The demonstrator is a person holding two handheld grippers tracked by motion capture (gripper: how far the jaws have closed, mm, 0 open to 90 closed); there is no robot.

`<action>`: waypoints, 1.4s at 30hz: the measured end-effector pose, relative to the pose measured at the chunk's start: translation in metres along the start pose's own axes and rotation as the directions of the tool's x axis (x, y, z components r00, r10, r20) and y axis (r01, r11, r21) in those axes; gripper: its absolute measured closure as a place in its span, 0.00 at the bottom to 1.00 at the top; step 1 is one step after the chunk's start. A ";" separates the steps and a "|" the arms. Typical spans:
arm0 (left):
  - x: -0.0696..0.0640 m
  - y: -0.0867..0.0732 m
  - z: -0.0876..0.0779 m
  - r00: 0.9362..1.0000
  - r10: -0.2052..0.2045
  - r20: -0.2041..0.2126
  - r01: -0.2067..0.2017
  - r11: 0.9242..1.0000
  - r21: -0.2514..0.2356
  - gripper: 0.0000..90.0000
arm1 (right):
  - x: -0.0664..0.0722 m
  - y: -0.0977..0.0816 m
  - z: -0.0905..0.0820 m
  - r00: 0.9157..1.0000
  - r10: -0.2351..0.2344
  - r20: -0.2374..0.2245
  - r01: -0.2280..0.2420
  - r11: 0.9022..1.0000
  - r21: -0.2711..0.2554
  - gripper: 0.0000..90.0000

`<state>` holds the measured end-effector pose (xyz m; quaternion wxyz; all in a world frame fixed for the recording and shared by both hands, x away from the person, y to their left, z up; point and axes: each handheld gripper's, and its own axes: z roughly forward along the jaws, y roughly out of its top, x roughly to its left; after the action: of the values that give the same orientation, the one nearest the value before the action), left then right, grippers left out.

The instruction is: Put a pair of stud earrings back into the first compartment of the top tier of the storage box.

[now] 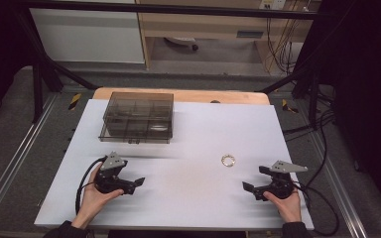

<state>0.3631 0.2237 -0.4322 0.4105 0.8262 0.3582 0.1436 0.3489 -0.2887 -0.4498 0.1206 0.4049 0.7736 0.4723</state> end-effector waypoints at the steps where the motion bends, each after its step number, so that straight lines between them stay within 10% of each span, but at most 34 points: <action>1: -0.002 0.001 0.001 1.000 0.002 0.002 -0.002 1.000 0.000 0.07 | 0.000 0.000 0.000 1.000 0.000 0.000 0.000 1.000 0.002 0.01; 42: -0.082 0.084 0.097 0.983 0.137 0.120 -0.146 0.987 0.066 0.13 | 0.000 0.000 0.000 1.000 -0.014 0.008 0.013 1.000 0.014 0.01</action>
<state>0.3968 0.0751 -0.4224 0.3881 0.8712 0.2795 0.1109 0.3487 -0.2885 -0.4503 0.1239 0.4023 0.7792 0.4644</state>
